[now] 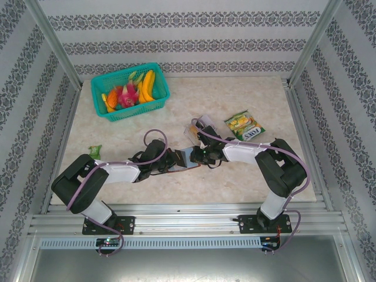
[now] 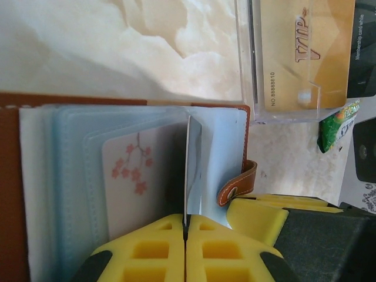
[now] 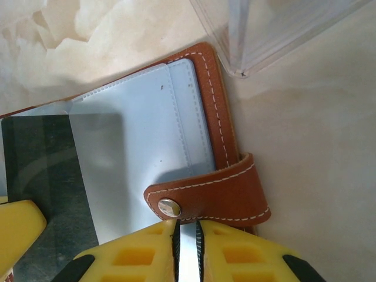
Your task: Put the credit cards into the card holder
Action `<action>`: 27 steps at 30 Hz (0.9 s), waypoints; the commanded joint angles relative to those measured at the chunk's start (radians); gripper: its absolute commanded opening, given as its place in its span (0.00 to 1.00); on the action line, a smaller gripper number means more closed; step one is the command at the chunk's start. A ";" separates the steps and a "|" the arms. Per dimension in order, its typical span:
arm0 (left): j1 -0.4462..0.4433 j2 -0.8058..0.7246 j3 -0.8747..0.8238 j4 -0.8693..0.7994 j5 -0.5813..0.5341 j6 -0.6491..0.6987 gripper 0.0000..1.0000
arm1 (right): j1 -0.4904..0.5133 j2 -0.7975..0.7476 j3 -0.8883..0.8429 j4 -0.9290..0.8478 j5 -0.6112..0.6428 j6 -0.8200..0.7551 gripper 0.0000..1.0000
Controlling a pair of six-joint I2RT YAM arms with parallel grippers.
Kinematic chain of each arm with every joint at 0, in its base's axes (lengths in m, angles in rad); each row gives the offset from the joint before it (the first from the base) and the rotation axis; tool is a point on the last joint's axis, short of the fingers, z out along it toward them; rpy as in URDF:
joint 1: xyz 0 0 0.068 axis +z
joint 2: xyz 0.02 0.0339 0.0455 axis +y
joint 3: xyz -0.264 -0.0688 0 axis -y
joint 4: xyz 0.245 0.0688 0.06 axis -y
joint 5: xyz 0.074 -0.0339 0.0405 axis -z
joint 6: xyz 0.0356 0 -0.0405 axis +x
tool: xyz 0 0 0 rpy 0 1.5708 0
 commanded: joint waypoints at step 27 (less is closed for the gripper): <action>-0.033 0.031 0.118 -0.189 0.025 0.135 0.24 | -0.050 -0.028 -0.026 -0.056 0.003 -0.021 0.24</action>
